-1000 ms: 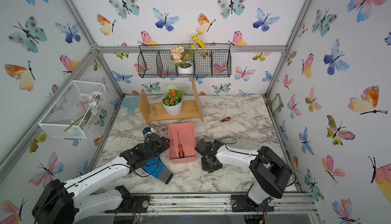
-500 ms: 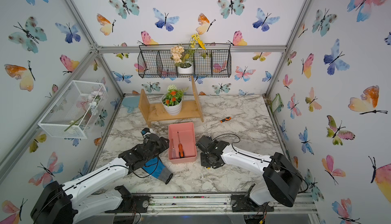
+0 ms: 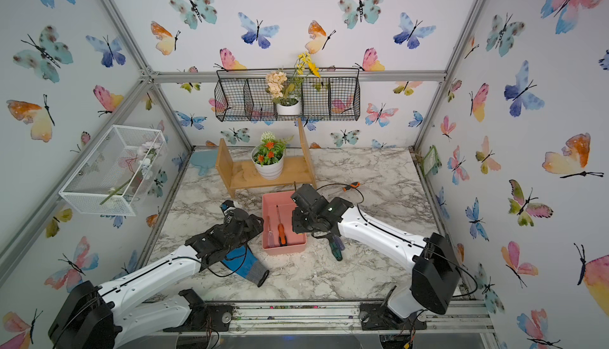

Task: Put the screwdriver on the desktop into the storage box
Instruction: Place the screwdriver in the storage box.

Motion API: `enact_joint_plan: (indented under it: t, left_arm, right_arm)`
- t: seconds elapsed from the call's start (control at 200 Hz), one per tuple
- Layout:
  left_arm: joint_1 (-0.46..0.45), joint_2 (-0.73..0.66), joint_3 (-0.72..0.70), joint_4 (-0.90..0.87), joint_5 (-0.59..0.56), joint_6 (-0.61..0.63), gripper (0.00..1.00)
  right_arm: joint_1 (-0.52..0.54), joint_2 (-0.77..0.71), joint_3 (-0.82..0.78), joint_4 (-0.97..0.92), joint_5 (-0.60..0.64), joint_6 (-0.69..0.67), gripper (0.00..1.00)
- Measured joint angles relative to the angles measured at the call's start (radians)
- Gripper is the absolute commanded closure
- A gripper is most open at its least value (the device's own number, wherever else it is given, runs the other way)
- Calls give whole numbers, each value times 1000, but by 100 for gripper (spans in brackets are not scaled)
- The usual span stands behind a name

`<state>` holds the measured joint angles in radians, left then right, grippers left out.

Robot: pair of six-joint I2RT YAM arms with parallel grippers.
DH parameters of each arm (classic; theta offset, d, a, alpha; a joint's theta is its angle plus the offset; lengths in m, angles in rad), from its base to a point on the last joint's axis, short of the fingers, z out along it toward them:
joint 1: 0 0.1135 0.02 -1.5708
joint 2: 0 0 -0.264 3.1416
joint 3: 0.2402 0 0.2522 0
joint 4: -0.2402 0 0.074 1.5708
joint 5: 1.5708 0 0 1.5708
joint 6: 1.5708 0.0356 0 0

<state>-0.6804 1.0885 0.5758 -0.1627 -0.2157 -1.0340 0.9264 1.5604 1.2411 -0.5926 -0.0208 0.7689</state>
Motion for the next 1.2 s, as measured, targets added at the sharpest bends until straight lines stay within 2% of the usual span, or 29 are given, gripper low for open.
enact_joint_plan:
  t: [0.22,0.506,0.586,0.716,0.796,0.861,1.066,1.201]
  left_arm:
    - [1,0,0,-27,0,-3,44]
    - [5,13,0,-29,1,-3,44]
    - [5,23,0,-29,2,-3,44]
    - [5,26,0,-29,8,-2,44]
    - [5,26,0,-29,9,-3,44]
    - [5,26,0,-29,9,-2,44]
    - [7,26,0,-29,10,0,45]
    - [7,26,0,-29,13,5,45]
  right_arm:
    - [11,169,29,13,-47,-16,79]
    - [16,279,46,32,-47,-19,79]
    - [16,313,56,45,-47,-19,74]
    - [16,347,58,55,-47,-18,59]
    - [16,354,62,59,-47,-22,51]
    - [16,354,64,64,-47,-25,49]
    - [16,328,79,61,-31,-35,49]
    - [16,181,49,65,30,-46,51]
